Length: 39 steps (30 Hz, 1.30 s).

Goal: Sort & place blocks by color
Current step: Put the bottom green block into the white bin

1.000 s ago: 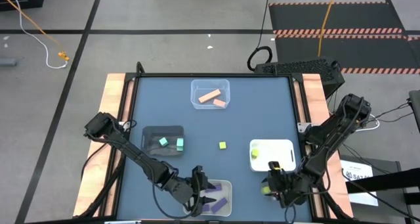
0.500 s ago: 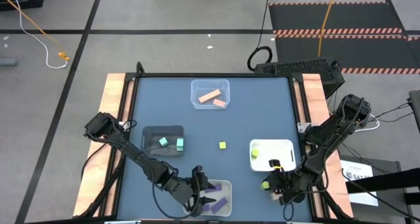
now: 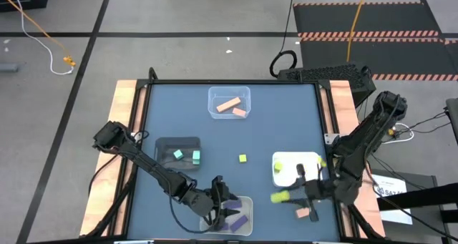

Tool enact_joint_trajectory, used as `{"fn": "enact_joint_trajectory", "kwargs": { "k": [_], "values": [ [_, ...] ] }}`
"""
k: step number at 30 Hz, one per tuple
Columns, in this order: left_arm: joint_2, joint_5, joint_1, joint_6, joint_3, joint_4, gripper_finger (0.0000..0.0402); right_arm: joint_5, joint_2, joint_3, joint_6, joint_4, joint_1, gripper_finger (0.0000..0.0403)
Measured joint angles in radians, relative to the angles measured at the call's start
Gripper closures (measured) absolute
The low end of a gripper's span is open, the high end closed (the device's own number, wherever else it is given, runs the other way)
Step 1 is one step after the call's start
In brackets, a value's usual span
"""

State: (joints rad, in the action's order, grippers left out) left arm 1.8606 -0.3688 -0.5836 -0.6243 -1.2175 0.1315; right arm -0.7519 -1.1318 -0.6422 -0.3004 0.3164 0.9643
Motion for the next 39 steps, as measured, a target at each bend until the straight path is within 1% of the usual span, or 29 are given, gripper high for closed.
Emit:
{"fn": "enact_joint_trajectory", "kwargs": {
  "k": [3, 5, 8, 12, 16, 17, 18, 20, 22, 24, 26, 30, 33, 36, 39],
  "values": [
    [0.0, -0.003, 0.025, 0.0, 0.0, 0.031, 0.0169, -0.061, 0.057, 0.0, 0.204, 0.118, -0.004, 0.0296],
    [0.0, -0.003, 0.044, 0.0, 0.0, 0.058, 0.0169, -0.063, 0.084, 0.0, 0.329, 0.186, -0.004, 0.0296],
    [0.0, -0.005, 0.072, -0.001, 0.0, 0.089, 0.0169, -0.061, 0.111, 0.0, 0.44, 0.248, -0.004, 0.0296],
    [0.0, -0.006, 0.106, -0.001, 0.0, 0.105, 0.0169, -0.061, 0.129, 0.0, 0.494, 0.261, -0.004, 0.0296],
    [0.0, -0.006, 0.137, -0.001, 0.0, 0.106, 0.0169, -0.067, 0.129, 0.0, 0.495, 0.259, -0.004, 0.0296],
    [0.0, -0.006, 0.143, 0.0, 0.0, 0.106, 0.0169, -0.089, 0.129, 0.0, 0.482, 0.253, -0.003, 0.0296],
    [0.0, -0.006, 0.149, 0.0, 0.0, 0.106, 0.0169, -0.125, 0.129, -0.001, 0.461, 0.236, -0.003, 0.0296],
    [0.0, -0.006, 0.161, 0.0, 0.0, 0.094, 0.0169, -0.233, 0.13, -0.001, 0.393, 0.162, -0.003, 0.0296],
    [0.0, -0.006, 0.172, -0.001, 0.0, 0.066, 0.0169, -0.321, 0.13, -0.001, 0.289, 0.038, -0.003, 0.0296],
    [0.0, -0.006, 0.182, -0.008, 0.0, 0.031, 0.0169, -0.348, 0.13, -0.001, 0.138, -0.103, -0.004, 0.0296],
    [0.0, -0.006, 0.192, -0.013, 0.0, -0.004, 0.0169, -0.341, 0.13, -0.001, -0.033, -0.242, -0.003, 0.0296],
    [0.0, -0.005, 0.214, -0.013, 0.0, -0.076, 0.0169, -0.262, 0.13, -0.001, -0.354, -0.482, -0.003, 0.0296],
    [0.0, -0.004, 0.235, -0.009, 0.0, -0.123, 0.0169, -0.151, 0.13, -0.001, -0.548, -0.617, -0.015, 0.0289],
    [0.0, -0.004, 0.261, 0.023, 0.0, -0.173, 0.0169, -0.042, 0.13, -0.001, -0.702, -0.737, -0.036, 0.0286],
    [0.0, -0.002, 0.29, 0.065, 0.0, -0.21, 0.0169, 0.056, 0.13, -0.001, -0.804, -0.842, -0.063, 0.0284]
  ]
}}
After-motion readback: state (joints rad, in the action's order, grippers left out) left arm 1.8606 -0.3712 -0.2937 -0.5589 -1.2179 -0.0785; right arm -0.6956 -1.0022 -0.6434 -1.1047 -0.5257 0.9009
